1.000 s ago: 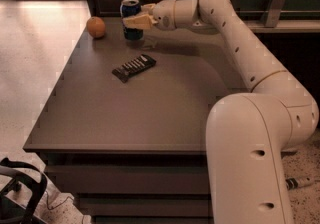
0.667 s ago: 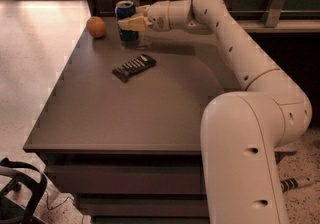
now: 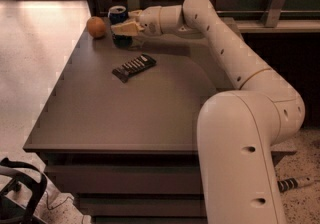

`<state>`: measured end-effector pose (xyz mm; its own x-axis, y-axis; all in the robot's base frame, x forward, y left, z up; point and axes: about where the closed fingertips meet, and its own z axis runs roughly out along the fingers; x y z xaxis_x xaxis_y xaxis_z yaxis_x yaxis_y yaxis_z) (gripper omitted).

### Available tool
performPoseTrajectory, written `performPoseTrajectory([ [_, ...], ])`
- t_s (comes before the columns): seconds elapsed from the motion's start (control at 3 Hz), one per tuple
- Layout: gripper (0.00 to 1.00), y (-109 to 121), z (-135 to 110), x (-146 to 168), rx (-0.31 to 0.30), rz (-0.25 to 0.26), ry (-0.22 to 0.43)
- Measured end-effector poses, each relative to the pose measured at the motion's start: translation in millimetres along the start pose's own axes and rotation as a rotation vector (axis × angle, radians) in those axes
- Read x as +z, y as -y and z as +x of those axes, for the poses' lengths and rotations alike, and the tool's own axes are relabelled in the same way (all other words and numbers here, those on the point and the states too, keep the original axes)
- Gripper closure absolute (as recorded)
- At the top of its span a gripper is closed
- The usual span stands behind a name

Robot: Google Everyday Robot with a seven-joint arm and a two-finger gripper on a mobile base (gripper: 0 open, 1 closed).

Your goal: Move pepsi can near orange

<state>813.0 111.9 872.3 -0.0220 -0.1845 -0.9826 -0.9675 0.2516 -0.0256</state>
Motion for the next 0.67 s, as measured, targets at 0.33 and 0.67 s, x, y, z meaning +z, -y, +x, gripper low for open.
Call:
performPoseTrajectory([
  [0.33,0.81,-1.6,-0.1,3.2,0.0,-0.005,-0.001],
  [0.67,0.57,-3.1,0.3,6.7,0.001,-0.01,0.0],
])
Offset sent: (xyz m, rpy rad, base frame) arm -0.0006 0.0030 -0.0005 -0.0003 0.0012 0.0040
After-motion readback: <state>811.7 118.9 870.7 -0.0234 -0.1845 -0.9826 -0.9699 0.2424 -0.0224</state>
